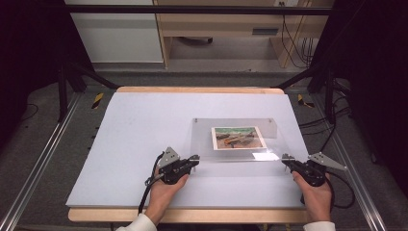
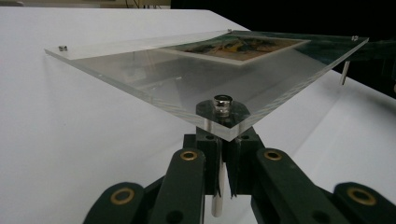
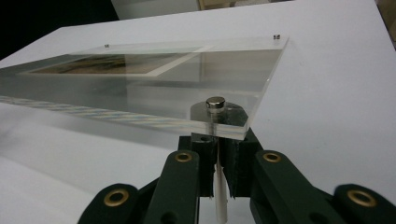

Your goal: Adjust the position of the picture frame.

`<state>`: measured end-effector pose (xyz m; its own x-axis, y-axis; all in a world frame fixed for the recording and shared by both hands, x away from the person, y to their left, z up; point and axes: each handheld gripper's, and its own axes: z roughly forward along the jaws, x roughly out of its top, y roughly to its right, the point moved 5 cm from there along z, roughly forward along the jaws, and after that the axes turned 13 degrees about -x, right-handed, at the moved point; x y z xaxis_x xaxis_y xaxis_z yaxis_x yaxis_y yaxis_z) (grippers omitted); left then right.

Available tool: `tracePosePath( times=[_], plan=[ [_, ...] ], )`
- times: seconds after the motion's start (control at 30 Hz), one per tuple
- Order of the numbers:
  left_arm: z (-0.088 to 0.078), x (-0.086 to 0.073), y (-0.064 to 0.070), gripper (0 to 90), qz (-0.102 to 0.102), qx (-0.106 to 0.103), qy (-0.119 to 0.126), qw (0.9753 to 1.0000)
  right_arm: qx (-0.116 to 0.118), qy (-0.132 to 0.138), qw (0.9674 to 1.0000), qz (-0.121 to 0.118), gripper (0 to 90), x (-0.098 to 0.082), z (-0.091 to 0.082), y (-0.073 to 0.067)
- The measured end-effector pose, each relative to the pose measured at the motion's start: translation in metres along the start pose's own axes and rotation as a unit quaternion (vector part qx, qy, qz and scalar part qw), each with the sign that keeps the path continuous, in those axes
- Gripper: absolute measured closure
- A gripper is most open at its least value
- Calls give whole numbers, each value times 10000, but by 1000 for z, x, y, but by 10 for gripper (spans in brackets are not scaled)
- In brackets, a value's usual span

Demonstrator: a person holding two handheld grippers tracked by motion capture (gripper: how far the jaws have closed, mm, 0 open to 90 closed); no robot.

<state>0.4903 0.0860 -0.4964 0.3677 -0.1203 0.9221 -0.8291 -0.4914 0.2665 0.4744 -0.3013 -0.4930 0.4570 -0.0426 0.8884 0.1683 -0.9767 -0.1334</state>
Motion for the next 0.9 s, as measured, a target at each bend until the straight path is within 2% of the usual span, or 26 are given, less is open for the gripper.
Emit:
tracePosePath(
  times=[0.1,0.2,0.27,0.33,0.43,0.53,0.63,0.7,0.8,0.9],
  plan=[
    [0,0,0,842,-2,13,-48,10000,-13,-18,10000,-84,818,-1,1,0],
    [0,1,0,842,-11,31,-70,10000,-57,23,9996,-290,768,2,7,-2],
    [-1,3,0,842,23,43,-99,9999,-57,57,9994,-331,785,3,8,-3],
    [-1,5,1,842,11,70,-123,9999,-68,110,9990,-428,844,6,9,-4],
    [0,8,1,839,27,111,-222,9997,-63,74,9992,-389,847,6,8,-3],
    [3,10,-1,805,2,129,-206,9997,-81,43,9993,-371,848,6,8,-4],
    [4,12,-1,835,-42,74,-161,9998,-124,24,9994,-321,848,7,7,-5],
    [2,13,-1,841,69,120,-180,9997,-120,35,9995,-288,848,9,6,-6],
    [-1,15,-1,841,102,153,-138,9997,-98,73,9996,-257,849,11,5,-8],
    [-11,25,-4,839,137,180,8,9997,-134,220,9993,-274,850,18,-1,-18]
  ],
)
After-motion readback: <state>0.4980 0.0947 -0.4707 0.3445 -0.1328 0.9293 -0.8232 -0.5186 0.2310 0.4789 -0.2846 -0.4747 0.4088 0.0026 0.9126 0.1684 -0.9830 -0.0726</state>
